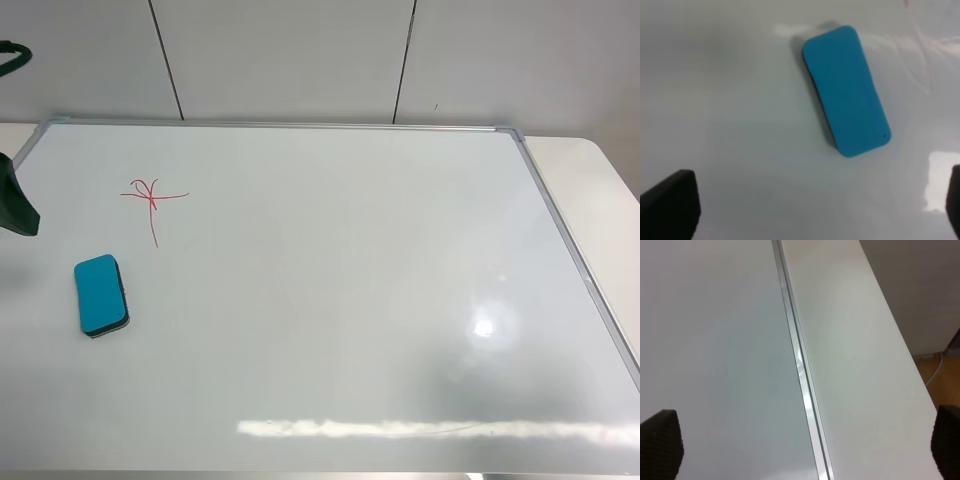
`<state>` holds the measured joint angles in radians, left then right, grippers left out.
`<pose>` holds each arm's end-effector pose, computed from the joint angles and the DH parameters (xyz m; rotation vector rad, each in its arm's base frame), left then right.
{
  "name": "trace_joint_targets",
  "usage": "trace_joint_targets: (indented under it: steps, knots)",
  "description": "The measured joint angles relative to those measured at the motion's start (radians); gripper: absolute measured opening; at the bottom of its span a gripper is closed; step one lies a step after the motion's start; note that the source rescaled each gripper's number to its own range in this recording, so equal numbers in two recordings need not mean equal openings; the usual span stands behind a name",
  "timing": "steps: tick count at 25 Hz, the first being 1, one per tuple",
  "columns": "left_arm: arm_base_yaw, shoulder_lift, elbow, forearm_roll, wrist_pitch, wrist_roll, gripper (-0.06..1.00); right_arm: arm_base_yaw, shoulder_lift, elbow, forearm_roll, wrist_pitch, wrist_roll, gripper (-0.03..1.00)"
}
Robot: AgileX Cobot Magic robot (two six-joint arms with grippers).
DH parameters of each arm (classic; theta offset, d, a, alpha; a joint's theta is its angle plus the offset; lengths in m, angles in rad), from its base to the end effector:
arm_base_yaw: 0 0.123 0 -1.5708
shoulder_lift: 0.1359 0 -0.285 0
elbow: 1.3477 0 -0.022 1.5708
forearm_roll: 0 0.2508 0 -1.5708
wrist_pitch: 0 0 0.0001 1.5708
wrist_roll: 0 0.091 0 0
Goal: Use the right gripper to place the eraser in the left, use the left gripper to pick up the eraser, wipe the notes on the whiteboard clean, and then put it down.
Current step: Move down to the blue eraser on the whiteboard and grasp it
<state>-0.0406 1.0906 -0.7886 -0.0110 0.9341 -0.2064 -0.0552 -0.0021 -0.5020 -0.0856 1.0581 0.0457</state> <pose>0.1905 -0.0085 0.2763 -0.2318 2.7130 -0.0857 -0.0058 -0.0065 0.2783 0.1067 2.0335 -0.1083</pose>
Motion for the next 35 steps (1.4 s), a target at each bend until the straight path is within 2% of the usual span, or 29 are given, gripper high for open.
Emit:
trace_joint_targets:
  steps: [10,17,27,35]
  knots:
    - [0.000,0.259,-0.005,-0.004,-0.061,-0.176,1.00,0.000,0.000,0.000,0.000,0.000,0.000,1.00]
    - [0.000,0.379,-0.005,-0.048,-0.155,-0.189,1.00,0.000,0.000,0.000,0.000,0.000,0.000,1.00]
    - [-0.001,0.512,-0.006,-0.072,-0.214,-0.225,1.00,0.000,0.000,0.000,0.000,0.000,0.000,1.00]
    - [-0.066,0.590,-0.006,-0.078,-0.290,-0.233,1.00,0.000,0.000,0.000,0.000,0.000,0.000,1.00]
